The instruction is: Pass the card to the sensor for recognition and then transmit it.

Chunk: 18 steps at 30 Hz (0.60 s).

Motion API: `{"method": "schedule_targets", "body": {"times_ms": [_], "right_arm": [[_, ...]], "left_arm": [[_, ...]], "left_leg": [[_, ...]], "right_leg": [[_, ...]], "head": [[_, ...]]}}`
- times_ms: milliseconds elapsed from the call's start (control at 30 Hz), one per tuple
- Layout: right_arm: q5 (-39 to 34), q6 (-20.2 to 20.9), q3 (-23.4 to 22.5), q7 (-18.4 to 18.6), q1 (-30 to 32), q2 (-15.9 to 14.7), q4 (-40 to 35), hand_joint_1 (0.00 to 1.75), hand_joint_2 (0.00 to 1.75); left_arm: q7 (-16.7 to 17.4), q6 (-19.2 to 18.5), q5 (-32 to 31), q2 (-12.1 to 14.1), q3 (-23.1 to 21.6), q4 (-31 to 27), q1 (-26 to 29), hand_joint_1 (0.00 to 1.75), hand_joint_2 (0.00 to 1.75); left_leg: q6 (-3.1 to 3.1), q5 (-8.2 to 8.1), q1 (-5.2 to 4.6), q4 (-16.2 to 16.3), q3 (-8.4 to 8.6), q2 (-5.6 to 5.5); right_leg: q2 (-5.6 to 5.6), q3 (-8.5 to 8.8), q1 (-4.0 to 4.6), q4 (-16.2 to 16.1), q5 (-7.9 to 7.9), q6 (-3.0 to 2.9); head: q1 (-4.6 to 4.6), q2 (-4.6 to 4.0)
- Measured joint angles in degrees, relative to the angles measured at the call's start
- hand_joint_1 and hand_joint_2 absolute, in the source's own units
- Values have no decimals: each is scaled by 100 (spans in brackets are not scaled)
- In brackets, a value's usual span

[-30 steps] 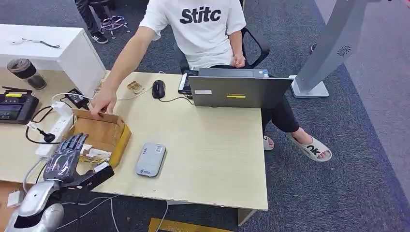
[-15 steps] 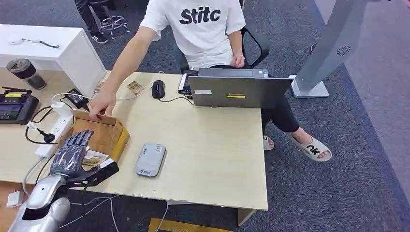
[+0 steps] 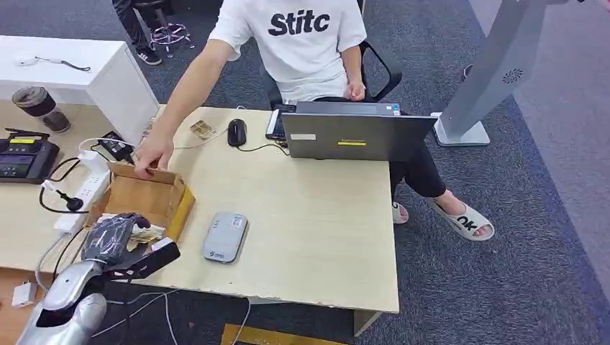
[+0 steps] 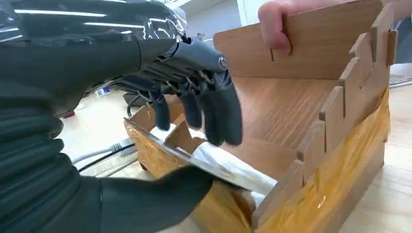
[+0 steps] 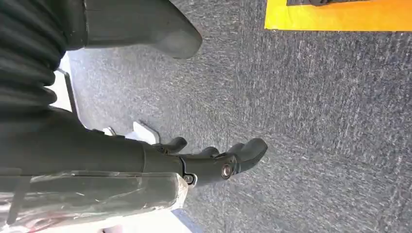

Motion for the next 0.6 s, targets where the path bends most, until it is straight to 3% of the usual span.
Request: {"method": "schedule_targets", "body": {"times_ms": [600], "right_arm": [[15, -15, 7, 4, 0, -13, 0, 0, 175]], "left_arm": [[59, 9, -48, 125, -140, 0, -71, 147, 175]], "left_leg": [[-2, 0, 0, 0, 2, 5]], "right_leg": [[4, -1, 0, 1, 0, -4]], "head": [[-2, 0]]}}
